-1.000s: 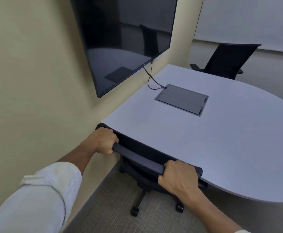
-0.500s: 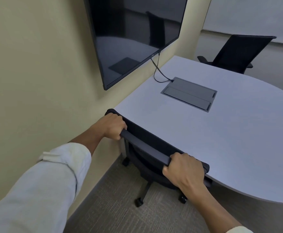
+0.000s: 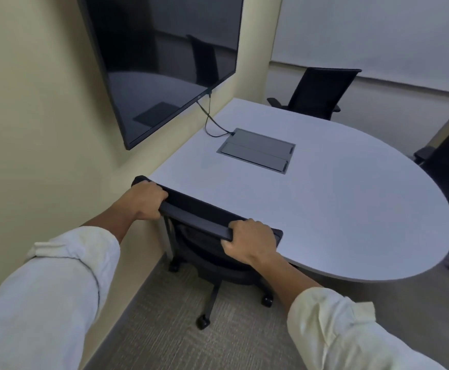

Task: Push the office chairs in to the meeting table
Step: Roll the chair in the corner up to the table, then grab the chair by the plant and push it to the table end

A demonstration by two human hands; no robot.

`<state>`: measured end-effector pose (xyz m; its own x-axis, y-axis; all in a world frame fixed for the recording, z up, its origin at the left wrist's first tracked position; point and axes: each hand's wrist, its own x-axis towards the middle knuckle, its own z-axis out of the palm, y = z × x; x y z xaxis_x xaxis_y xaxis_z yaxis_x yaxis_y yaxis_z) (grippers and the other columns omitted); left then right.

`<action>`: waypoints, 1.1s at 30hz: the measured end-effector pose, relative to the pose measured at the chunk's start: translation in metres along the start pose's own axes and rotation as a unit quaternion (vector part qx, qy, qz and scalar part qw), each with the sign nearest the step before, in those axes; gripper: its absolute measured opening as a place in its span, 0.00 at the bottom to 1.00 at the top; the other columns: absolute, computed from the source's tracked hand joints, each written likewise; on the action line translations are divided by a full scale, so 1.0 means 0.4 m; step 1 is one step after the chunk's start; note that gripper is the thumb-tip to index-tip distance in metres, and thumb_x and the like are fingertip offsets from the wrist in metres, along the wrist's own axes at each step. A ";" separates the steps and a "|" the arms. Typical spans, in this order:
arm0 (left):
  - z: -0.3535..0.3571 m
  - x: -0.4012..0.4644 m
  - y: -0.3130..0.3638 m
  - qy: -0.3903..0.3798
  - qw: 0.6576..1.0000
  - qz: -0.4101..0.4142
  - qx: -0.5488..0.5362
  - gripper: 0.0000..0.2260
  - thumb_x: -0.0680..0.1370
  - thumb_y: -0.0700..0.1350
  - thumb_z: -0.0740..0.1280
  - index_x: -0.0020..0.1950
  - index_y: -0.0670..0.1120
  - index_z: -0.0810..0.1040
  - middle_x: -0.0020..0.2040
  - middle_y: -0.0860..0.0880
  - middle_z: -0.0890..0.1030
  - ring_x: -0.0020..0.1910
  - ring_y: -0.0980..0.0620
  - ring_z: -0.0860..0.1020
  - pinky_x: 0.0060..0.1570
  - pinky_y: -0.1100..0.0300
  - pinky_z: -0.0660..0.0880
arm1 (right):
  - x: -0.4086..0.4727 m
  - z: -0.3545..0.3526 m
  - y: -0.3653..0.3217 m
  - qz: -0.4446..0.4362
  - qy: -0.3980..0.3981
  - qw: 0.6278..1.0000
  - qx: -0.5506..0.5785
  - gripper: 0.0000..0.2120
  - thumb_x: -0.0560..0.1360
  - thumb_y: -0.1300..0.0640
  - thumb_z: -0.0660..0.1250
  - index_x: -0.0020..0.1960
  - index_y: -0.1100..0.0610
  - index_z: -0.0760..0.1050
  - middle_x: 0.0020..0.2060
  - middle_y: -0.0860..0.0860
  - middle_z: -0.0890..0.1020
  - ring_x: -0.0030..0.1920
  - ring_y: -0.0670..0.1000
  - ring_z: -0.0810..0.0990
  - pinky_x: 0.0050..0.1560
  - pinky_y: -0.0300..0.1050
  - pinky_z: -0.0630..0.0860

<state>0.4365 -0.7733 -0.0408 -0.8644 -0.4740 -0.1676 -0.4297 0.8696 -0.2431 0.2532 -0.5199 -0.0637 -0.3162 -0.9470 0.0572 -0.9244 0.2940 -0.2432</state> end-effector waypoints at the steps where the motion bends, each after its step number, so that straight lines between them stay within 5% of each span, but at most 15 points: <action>1: -0.014 -0.006 0.009 0.003 1.000 0.026 -0.017 0.09 0.69 0.54 0.66 0.41 0.51 0.72 0.41 0.50 0.80 0.40 0.48 0.76 0.40 0.53 0.69 | -0.010 -0.008 0.009 -0.034 0.000 0.999 0.023 0.13 0.72 0.41 0.61 0.44 0.51 0.75 0.33 0.49 0.78 0.35 0.54 0.79 0.34 0.46 0.71; 4: -0.067 -0.026 0.063 0.043 0.991 0.109 -0.063 0.23 0.70 0.74 0.61 0.42 0.54 0.68 0.39 0.55 0.74 0.38 0.52 0.71 0.41 0.53 0.71 | -0.063 -0.042 0.065 -0.109 0.008 0.988 0.105 0.20 0.78 0.41 0.61 0.64 0.52 0.75 0.55 0.50 0.83 0.53 0.50 0.79 0.50 0.48 0.77; 9: -0.205 0.022 0.230 0.124 0.983 0.114 -0.076 0.30 0.74 0.77 0.50 0.52 0.53 0.74 0.50 0.54 0.77 0.46 0.52 0.72 0.49 0.53 0.71 | -0.164 -0.137 0.241 -0.054 0.105 0.986 0.115 0.21 0.81 0.43 0.60 0.70 0.50 0.70 0.64 0.49 0.78 0.63 0.49 0.74 0.59 0.48 0.75; 14: -0.323 0.134 0.503 0.180 0.973 0.090 -0.112 0.29 0.77 0.69 0.56 0.61 0.47 0.76 0.60 0.49 0.78 0.56 0.47 0.75 0.56 0.51 0.73 | -0.316 -0.229 0.496 0.034 0.099 0.992 0.067 0.22 0.81 0.45 0.59 0.73 0.50 0.64 0.68 0.49 0.73 0.66 0.52 0.72 0.58 0.52 0.75; 22: -0.507 0.325 1.015 0.229 0.963 0.105 -0.101 0.28 0.78 0.66 0.58 0.63 0.44 0.76 0.57 0.46 0.79 0.54 0.45 0.77 0.51 0.51 0.73 | -0.637 -0.416 0.970 0.154 0.124 0.980 0.023 0.27 0.80 0.46 0.61 0.76 0.51 0.60 0.72 0.51 0.69 0.68 0.53 0.69 0.64 0.52 0.73; 33: -0.760 0.571 1.657 0.260 0.942 0.175 -0.122 0.29 0.79 0.66 0.57 0.68 0.45 0.72 0.65 0.45 0.77 0.59 0.46 0.76 0.58 0.50 0.74 | -0.990 -0.609 1.452 0.279 0.176 0.944 0.026 0.28 0.79 0.49 0.63 0.76 0.54 0.61 0.70 0.53 0.70 0.68 0.55 0.69 0.65 0.54 0.70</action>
<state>-0.1251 -0.2630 0.0503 -0.9481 -0.0765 0.3086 -0.0878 0.9959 -0.0232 -0.2105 0.0576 0.0081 -0.8105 -0.5418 0.2228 -0.5841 0.7187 -0.3771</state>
